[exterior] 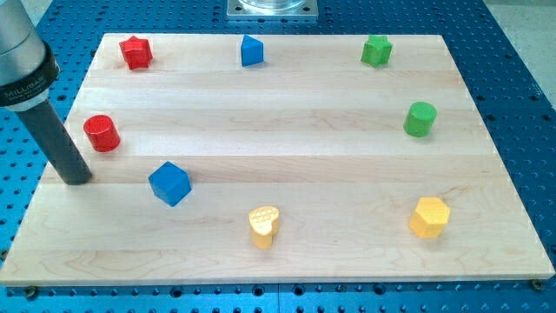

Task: Slide your arm to the top left

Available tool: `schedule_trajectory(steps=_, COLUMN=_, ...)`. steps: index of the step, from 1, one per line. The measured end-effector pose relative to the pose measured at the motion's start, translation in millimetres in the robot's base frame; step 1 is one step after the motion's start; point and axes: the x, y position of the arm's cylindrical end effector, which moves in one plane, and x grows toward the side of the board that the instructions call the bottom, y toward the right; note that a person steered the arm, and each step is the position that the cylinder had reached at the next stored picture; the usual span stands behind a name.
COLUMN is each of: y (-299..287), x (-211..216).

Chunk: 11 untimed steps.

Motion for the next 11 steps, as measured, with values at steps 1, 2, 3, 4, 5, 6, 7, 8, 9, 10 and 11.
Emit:
schedule_trajectory(steps=1, y=0.0, x=0.0)
schedule_trajectory(steps=2, y=-4.9, x=-0.9)
schedule_trajectory(steps=3, y=-2.1, x=-4.4)
schedule_trajectory(steps=4, y=46.8, x=-6.4)
schedule_trajectory(steps=5, y=98.4, x=-52.3)
schedule_trajectory(steps=6, y=102.9, x=-106.3)
schedule_trajectory(steps=7, y=27.3, x=-130.1)
schedule_trajectory(steps=8, y=-18.1, x=-182.6)
schedule_trajectory(steps=9, y=-46.5, x=-237.3)
schedule_trajectory(steps=10, y=-14.6, x=-254.7)
schedule_trajectory(steps=11, y=18.3, x=-254.7)
